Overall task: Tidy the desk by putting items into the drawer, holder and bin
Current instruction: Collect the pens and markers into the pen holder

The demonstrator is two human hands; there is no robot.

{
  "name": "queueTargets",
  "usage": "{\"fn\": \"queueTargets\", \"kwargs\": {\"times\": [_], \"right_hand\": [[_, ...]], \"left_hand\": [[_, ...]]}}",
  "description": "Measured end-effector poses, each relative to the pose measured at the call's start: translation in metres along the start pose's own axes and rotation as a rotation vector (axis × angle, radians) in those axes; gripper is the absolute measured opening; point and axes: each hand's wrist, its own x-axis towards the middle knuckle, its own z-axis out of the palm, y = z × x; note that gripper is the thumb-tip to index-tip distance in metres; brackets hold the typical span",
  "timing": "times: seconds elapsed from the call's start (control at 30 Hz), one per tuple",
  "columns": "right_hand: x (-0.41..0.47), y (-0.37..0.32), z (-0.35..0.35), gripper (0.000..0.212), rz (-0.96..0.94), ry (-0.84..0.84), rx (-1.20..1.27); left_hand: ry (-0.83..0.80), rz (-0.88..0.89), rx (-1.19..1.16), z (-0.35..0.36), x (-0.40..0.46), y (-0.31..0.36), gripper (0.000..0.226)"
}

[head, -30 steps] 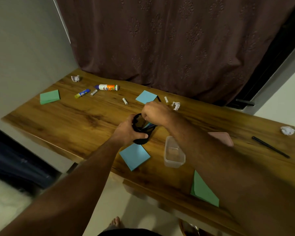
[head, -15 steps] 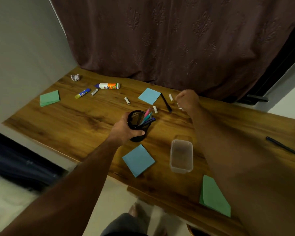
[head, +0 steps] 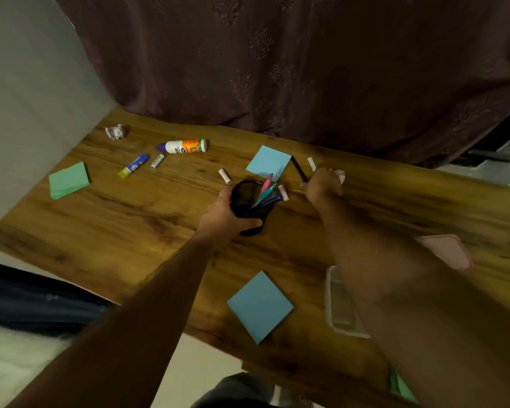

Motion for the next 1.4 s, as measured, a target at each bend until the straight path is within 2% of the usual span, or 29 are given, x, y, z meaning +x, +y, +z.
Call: {"fn": "queueTargets", "kwargs": {"times": [0.13, 0.23, 0.33, 0.43, 0.53, 0.6, 0.7, 0.83, 0.97, 1.07, 1.23, 1.4], "right_hand": [[0.0, 0.005, 0.006, 0.047, -0.012, 0.048, -0.052], [-0.01, 0.006, 0.002, 0.043, 0.016, 0.083, 0.127], [-0.028, 0.009, -0.035, 0.031, 0.037, 0.14, 0.293], [-0.042, 0.021, -0.083, 0.024, -0.102, 0.229, 0.528], [-0.065, 0.036, -0.132, 0.01, -0.276, 0.15, 0.903], [-0.084, 0.046, -0.159, 0.007, -0.384, 0.092, 1.029], [-0.109, 0.057, -0.185, 0.009, -0.524, 0.012, 0.979], [-0.136, 0.067, -0.187, 0.012, -0.654, -0.099, 0.684], [-0.15, 0.076, -0.175, 0.014, -0.75, -0.048, 0.419], [-0.154, 0.086, -0.169, 0.017, -0.773, 0.002, 0.332], [-0.155, 0.111, -0.17, 0.025, -0.735, 0.032, 0.325], [-0.152, 0.15, -0.18, 0.023, -0.606, 0.077, 0.575]], "left_hand": [[-0.013, 0.005, -0.005, 0.0, 0.005, 0.001, 0.091], [-0.018, 0.007, 0.007, 0.002, 0.004, 0.002, 0.09], [-0.017, 0.01, 0.008, 0.006, -0.002, 0.008, 0.091], [-0.024, 0.026, -0.008, 0.012, -0.009, 0.016, 0.091], [-0.024, 0.042, -0.008, 0.022, -0.02, 0.024, 0.092], [-0.016, 0.065, -0.005, 0.029, -0.028, 0.03, 0.092], [0.001, 0.088, -0.009, 0.038, -0.039, 0.039, 0.091], [0.024, 0.118, 0.013, 0.05, -0.058, 0.053, 0.091], [0.046, 0.195, 0.046, 0.061, -0.075, 0.068, 0.089], [0.038, 0.217, 0.08, 0.072, -0.085, 0.077, 0.091], [0.02, 0.257, 0.103, 0.09, -0.096, 0.09, 0.093], [-0.003, 0.263, 0.099, 0.1, -0.097, 0.101, 0.092]]}}
